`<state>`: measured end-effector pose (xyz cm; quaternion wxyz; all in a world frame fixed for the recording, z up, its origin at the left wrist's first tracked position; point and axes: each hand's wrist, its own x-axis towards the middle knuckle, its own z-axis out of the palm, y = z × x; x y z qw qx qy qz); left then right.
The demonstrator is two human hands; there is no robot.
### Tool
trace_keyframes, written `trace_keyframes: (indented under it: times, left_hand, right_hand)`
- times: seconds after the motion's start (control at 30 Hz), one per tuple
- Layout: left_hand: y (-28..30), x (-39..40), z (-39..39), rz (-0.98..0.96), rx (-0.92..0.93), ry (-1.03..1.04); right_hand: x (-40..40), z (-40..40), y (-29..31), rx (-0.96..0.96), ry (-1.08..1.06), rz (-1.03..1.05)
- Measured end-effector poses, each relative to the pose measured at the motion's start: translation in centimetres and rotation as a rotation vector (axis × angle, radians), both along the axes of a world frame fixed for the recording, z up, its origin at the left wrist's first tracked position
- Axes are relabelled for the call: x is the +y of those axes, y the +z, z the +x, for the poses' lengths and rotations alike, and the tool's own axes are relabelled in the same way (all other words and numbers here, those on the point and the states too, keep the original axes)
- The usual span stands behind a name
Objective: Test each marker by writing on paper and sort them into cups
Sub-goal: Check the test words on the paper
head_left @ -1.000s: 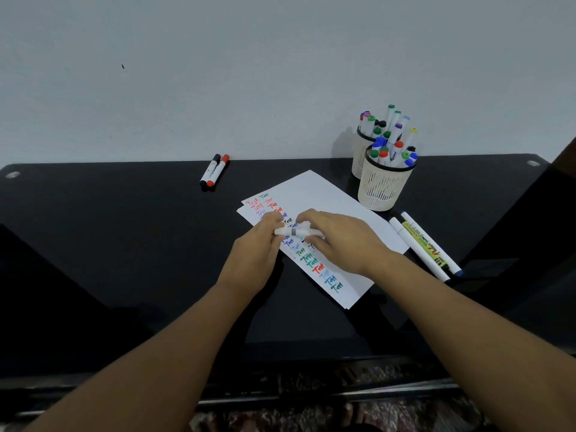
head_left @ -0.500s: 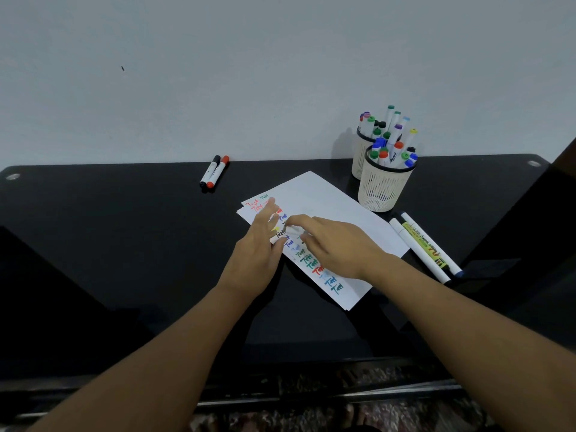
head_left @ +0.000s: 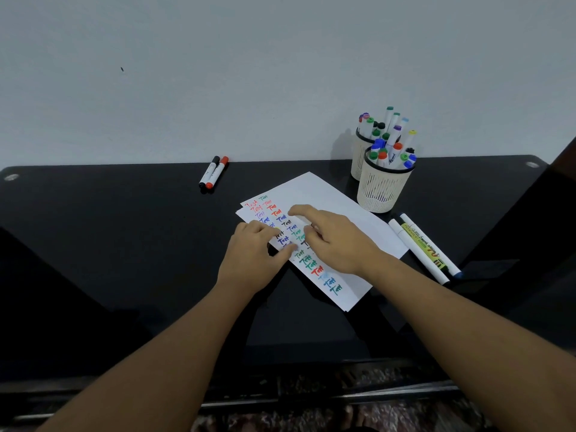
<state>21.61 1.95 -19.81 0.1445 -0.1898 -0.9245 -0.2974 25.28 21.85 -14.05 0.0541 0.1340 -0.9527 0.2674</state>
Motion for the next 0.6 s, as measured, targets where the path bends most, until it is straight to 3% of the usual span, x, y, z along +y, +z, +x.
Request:
trace_keyframes:
  times: [0.6]
  left_hand:
    - [0.12, -0.07, -0.16, 0.015, -0.025, 0.009]
  right_hand:
    - [0.41, 0.57, 0.60, 0.069, -0.086, -0.142]
